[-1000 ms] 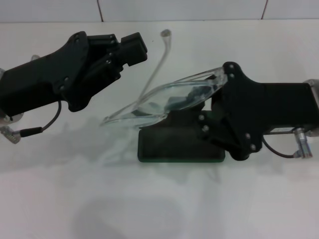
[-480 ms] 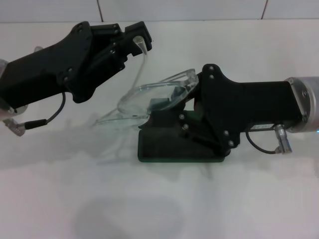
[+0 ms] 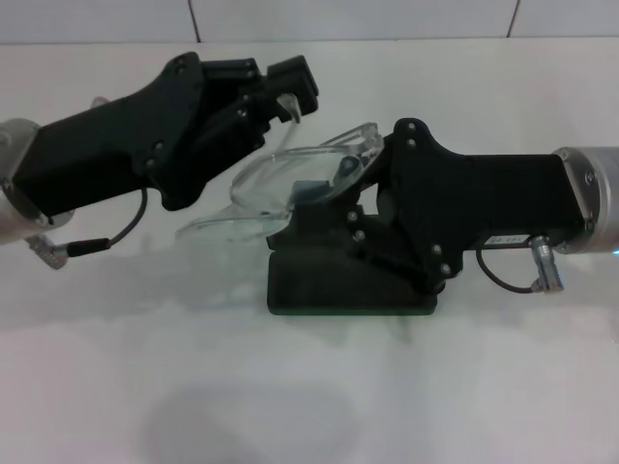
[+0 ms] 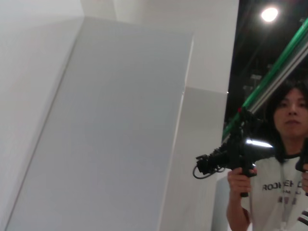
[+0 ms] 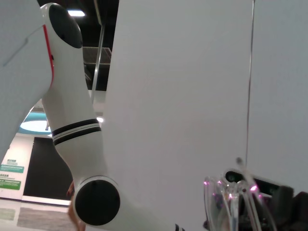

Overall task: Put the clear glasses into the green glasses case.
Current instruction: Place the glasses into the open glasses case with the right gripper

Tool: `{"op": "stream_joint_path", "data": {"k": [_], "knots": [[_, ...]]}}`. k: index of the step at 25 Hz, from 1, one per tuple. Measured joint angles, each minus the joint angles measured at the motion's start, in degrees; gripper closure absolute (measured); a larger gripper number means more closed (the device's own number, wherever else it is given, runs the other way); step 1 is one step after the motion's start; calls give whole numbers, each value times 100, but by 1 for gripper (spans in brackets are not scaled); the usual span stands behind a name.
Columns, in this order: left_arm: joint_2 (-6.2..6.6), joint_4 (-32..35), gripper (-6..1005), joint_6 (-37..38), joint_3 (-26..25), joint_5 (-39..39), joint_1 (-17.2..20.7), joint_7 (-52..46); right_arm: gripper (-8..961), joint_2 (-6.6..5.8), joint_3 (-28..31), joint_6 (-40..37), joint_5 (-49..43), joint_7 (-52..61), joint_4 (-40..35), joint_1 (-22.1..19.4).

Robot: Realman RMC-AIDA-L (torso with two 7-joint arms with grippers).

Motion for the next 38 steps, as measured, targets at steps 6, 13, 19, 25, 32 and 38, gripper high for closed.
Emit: {"op": "stream_joint_path", "data": {"k": [6,13,19,25,32,38], "knots": [[-1,-2,907,1,168,-5,-39,19,907,0,16,2,23,-21,53,5],[-3,-1,907,5,264,-17,-57,21,908,0,19,57,23,-22,53,9],[-2,-1,907,-1,266,-17,-47,26,908,0,16,64,22,-22,53,11],[17,-1,907,-33,186,-15,-31,133,908,0,-6,64,23,-13,52,10],[57,-3,907,-108,-133,53,36,238,908,-6,-8,64,-11,-5,57,-38],[298,-10,906,-256,-620,59,276,332,909,-58,-61,442,-473,565,-424,-40]]}}
